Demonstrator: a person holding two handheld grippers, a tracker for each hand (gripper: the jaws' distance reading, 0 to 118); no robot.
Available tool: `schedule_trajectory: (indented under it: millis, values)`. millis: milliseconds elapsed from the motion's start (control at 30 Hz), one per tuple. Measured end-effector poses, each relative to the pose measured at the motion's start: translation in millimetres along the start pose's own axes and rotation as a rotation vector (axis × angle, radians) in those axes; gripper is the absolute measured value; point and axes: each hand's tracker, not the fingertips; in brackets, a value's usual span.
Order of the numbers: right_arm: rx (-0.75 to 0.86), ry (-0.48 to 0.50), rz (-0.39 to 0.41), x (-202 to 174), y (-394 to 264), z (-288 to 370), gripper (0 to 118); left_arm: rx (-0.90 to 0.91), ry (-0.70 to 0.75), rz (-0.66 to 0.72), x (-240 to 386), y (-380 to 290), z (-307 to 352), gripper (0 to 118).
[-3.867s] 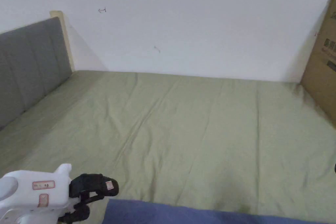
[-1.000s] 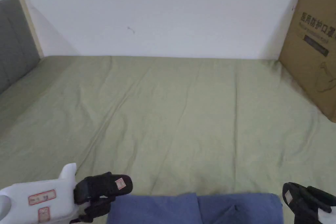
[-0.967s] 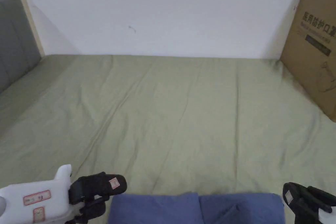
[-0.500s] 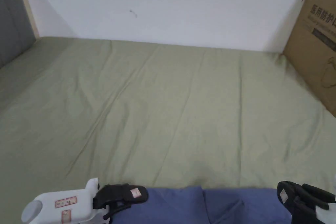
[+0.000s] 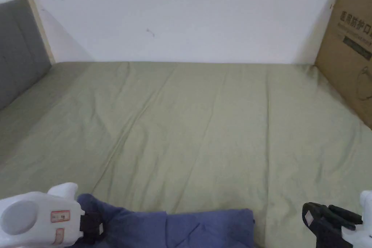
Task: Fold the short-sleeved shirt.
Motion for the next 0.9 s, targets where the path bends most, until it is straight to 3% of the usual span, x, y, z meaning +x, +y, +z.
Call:
schedule_trajectory:
  millis: [67, 167, 367, 400, 433, 500, 533, 567, 700, 767, 800, 867, 900]
  values:
    - [0.0, 0.006, -0.003, 2, -3, 3, 2, 0.009, -0.031, -0.023, 18, 0, 18, 11]
    - [-0.004, 0.015, -0.008, 6, -6, 7, 2, -0.01, -0.203, 0.031, 53, 7, 32, 11]
    - [0.007, -0.003, -0.031, 20, -6, 21, 2, -0.143, -0.449, 0.043, 154, 13, -8, 13]
    - [0.008, -0.009, -0.037, 23, -6, 22, 2, -0.159, -0.489, 0.056, 165, 13, -16, 23]
    - [0.007, -0.015, -0.044, 27, -6, 24, 2, -0.179, -0.545, 0.071, 181, 8, -23, 42]
    - [0.002, -0.022, -0.056, 33, -7, 26, 2, -0.235, -0.611, 0.116, 197, 7, -39, 93]
    - [0.002, -0.026, -0.06, 37, -7, 26, 2, -0.241, -0.611, 0.13, 202, 7, -44, 110]
    - [0.003, -0.03, -0.063, 39, -7, 26, 2, -0.233, -0.61, 0.128, 201, 6, -45, 118]
    - [0.009, -0.049, -0.077, 54, -11, 22, 2, -0.16, -0.538, 0.091, 187, 6, -38, 118]
    - [0.005, -0.048, -0.097, 60, -14, 21, 3, -0.13, -0.544, 0.057, 177, 4, -33, 111]
    - [0.004, -0.05, -0.105, 63, -15, 20, 2, -0.093, -0.539, 0.026, 173, 2, -29, 90]
    - [0.001, -0.062, -0.113, 68, -19, 19, 2, -0.061, -0.495, -0.044, 175, -3, -27, 25]
    - [-0.001, -0.068, -0.12, 70, -21, 18, 2, -0.066, -0.448, -0.097, 181, -7, -30, 4]
